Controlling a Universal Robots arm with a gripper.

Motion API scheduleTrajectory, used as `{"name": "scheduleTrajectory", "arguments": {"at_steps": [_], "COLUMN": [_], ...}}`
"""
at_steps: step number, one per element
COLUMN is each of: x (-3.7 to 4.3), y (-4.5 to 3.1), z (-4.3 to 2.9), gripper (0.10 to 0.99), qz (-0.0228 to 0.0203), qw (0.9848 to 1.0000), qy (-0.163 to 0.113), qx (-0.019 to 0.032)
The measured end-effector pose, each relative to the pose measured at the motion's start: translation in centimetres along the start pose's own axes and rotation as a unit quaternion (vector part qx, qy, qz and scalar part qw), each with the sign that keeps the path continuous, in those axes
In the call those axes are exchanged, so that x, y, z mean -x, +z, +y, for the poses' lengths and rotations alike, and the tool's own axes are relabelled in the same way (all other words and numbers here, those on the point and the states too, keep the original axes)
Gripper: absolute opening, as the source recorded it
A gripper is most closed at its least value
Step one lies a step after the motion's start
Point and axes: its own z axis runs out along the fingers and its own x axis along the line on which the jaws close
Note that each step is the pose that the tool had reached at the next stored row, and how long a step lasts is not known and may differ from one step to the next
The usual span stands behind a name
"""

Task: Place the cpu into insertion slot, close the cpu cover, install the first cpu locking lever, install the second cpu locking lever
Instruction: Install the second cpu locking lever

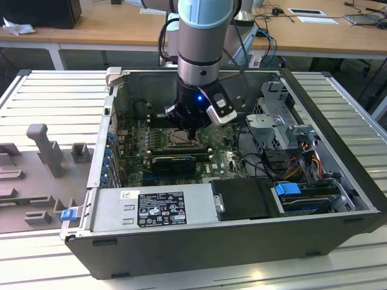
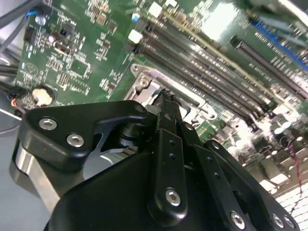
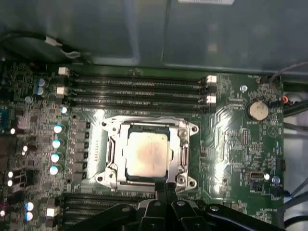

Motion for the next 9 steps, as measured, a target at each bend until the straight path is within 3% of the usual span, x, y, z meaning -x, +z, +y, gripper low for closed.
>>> {"name": "scheduleTrajectory", "arguments": {"at_steps": [3,6,9], "x": [-0.01,-0.12,-0.39], "y": [-0.03,-0.05,-0.09], "z": [-0.35,-0.78,-1.26], "gripper": [0.106,0.106,0.106], "qz": [0.0,-0.0007,-0.0008], "qw": [1.0,0.9998,0.9998], "qy": [0.0,0.0,-0.001], "qx": [0.0038,0.0176,0.0203]}}
